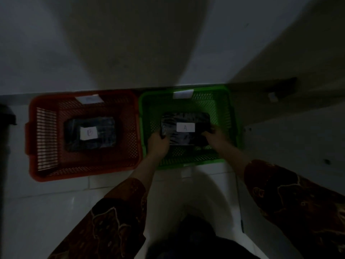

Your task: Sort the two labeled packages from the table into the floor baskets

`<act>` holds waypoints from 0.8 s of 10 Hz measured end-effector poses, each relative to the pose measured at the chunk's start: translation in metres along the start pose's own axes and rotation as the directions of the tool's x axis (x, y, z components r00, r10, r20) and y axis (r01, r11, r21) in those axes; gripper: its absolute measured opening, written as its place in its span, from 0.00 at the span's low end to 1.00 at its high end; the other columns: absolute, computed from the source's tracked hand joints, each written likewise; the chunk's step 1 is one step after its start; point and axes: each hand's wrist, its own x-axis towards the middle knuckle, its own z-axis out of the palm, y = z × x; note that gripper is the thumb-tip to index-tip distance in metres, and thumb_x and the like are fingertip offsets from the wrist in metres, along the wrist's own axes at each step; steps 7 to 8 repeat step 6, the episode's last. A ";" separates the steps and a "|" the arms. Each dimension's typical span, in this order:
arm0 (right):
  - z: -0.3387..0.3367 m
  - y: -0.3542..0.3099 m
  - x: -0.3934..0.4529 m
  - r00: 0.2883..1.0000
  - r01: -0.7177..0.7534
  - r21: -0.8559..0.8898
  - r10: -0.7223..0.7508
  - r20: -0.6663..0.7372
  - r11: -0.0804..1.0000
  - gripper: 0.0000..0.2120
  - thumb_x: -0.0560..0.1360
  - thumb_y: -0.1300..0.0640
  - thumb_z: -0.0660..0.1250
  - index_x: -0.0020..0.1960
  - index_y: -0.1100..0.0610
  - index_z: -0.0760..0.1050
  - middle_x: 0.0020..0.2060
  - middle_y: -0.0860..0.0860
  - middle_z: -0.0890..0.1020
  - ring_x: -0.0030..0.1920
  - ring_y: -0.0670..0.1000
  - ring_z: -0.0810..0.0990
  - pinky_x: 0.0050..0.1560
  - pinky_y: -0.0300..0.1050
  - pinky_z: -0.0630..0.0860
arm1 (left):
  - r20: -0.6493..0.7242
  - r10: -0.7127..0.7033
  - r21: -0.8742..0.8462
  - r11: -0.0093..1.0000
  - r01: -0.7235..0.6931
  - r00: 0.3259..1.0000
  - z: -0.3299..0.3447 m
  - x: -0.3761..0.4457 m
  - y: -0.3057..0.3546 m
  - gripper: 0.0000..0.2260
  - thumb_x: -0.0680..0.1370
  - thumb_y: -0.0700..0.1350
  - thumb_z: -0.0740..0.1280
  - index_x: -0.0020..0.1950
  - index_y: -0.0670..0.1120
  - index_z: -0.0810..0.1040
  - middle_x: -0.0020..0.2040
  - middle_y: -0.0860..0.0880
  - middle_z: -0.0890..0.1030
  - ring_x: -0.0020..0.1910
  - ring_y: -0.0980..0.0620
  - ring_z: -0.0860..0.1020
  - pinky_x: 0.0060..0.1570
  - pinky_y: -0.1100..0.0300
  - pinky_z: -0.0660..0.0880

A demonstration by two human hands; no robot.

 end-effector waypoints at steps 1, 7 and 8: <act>0.006 0.012 0.023 0.998 0.040 -0.024 -0.039 0.041 0.999 0.25 0.76 0.57 0.66 0.71 0.58 0.66 0.67 0.60 0.74 0.64 0.60 0.74 0.66 0.60 0.71 | 0.031 -0.025 -0.036 0.999 0.026 0.999 0.010 0.019 -0.016 0.17 0.80 0.43 0.61 0.69 0.44 0.70 0.64 0.41 0.77 0.58 0.43 0.76 0.59 0.54 0.75; -0.005 -0.019 -0.091 0.945 0.323 -0.329 -0.284 0.162 0.888 0.20 0.75 0.67 0.64 0.66 0.65 0.68 0.62 0.63 0.75 0.60 0.58 0.73 0.57 0.37 0.70 | 0.144 0.200 0.284 0.930 -0.234 0.969 -0.043 -0.086 0.023 0.16 0.79 0.36 0.60 0.66 0.37 0.71 0.57 0.37 0.79 0.54 0.39 0.77 0.53 0.47 0.78; -0.005 -0.019 -0.091 0.945 0.323 -0.329 -0.284 0.162 0.888 0.20 0.75 0.67 0.64 0.66 0.65 0.68 0.62 0.63 0.75 0.60 0.58 0.73 0.57 0.37 0.70 | 0.144 0.200 0.284 0.930 -0.234 0.969 -0.043 -0.086 0.023 0.16 0.79 0.36 0.60 0.66 0.37 0.71 0.57 0.37 0.79 0.54 0.39 0.77 0.53 0.47 0.78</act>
